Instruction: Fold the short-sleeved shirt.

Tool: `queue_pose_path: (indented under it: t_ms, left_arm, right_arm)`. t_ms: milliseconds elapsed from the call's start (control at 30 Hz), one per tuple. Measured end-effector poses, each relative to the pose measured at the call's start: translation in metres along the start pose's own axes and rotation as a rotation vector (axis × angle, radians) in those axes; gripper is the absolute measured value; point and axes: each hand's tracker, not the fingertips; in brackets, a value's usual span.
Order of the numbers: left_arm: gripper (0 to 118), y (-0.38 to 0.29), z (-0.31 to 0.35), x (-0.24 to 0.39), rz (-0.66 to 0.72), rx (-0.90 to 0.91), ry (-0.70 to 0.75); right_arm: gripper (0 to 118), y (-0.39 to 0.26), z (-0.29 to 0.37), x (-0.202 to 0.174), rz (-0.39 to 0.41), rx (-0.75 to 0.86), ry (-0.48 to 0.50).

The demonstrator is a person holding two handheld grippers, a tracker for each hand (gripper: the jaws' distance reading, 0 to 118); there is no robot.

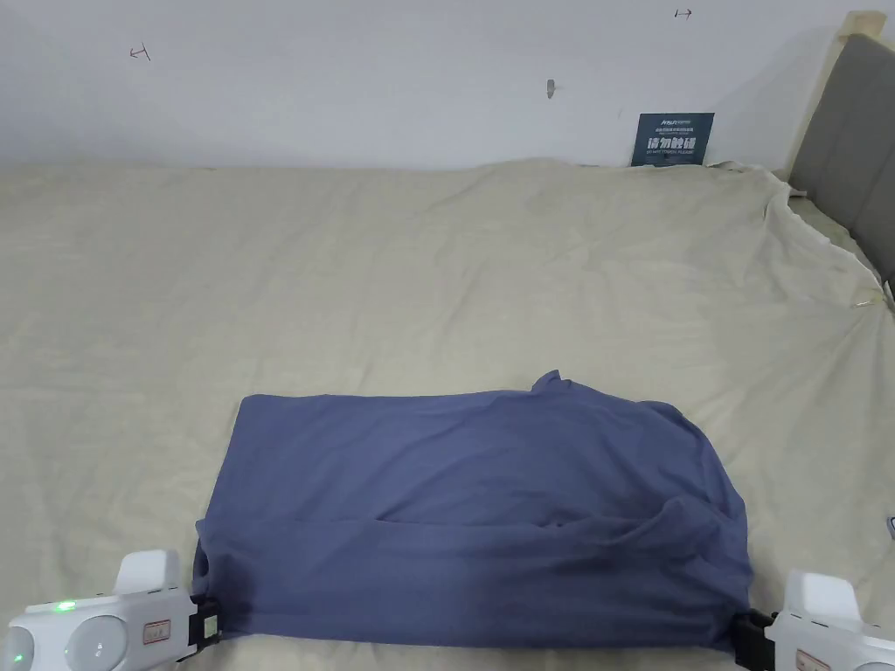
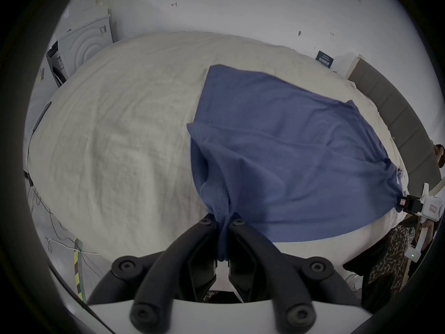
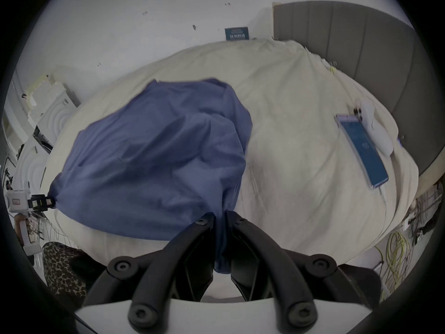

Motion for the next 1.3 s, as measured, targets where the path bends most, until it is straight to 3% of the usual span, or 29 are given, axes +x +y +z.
queue_pose_path:
  t_ms: [133,300,367,400,433,467,533,733,800,867,900,967,1000,1033,1300]
  left_arm:
    - [5,-0.002,-0.01,0.004,0.038,-0.026,0.026]
    - [11,0.001,-0.001,0.008,0.035,-0.025,0.049]
    - [42,0.007,0.009,0.01,0.051,-0.035,0.073]
    - [60,0.01,0.017,0.01,0.066,-0.027,0.065]
    - [76,0.016,0.028,0.012,0.085,0.018,0.032]
    - [83,0.023,0.04,0.014,0.091,0.072,0.01]
    - [94,0.037,0.066,0.025,0.099,0.168,-0.004]
    - [95,0.078,0.127,0.058,0.032,0.434,0.003]
    - [94,0.085,0.137,0.07,0.007,0.513,0.016]
    - [84,0.09,0.143,0.079,-0.016,0.589,0.041]
    - [71,0.091,0.142,0.082,-0.024,0.611,0.029]
    - [19,0.092,0.141,0.087,-0.047,0.665,-0.002]
    - [5,0.093,0.139,0.089,-0.053,0.676,-0.011]
    - [0,0.096,0.133,0.09,-0.055,0.67,-0.023]
    - [0,0.123,0.093,0.091,-0.071,0.612,-0.037]
  right_arm:
    - [7,-0.006,-0.016,-0.002,-0.061,-0.015,-0.022]
    - [9,-0.006,0.005,-0.004,-0.04,-0.01,-0.035]
    - [31,0.001,0.02,-0.009,-0.034,-0.002,-0.05]
    - [49,0.005,0.028,-0.012,-0.024,0.018,-0.055]
    - [77,0.01,0.047,-0.019,-0.01,0.066,-0.044]
    - [91,0.016,0.062,-0.023,-0.004,0.126,-0.037]
    - [94,0.03,0.089,-0.032,0.017,0.231,-0.03]
    - [94,0.067,0.146,-0.054,0.077,0.467,-0.026]
    - [92,0.07,0.154,-0.06,0.1,0.532,-0.032]
    - [78,0.076,0.157,-0.071,0.125,0.568,-0.048]
    - [64,0.077,0.158,-0.074,0.131,0.575,-0.047]
    - [21,0.084,0.15,-0.075,0.134,0.598,-0.039]
    - [2,0.084,0.148,-0.077,0.134,0.606,-0.041]
    - [0,0.086,0.147,-0.079,0.136,0.613,-0.047]
    - [0,0.11,0.113,-0.082,0.167,0.633,-0.051]
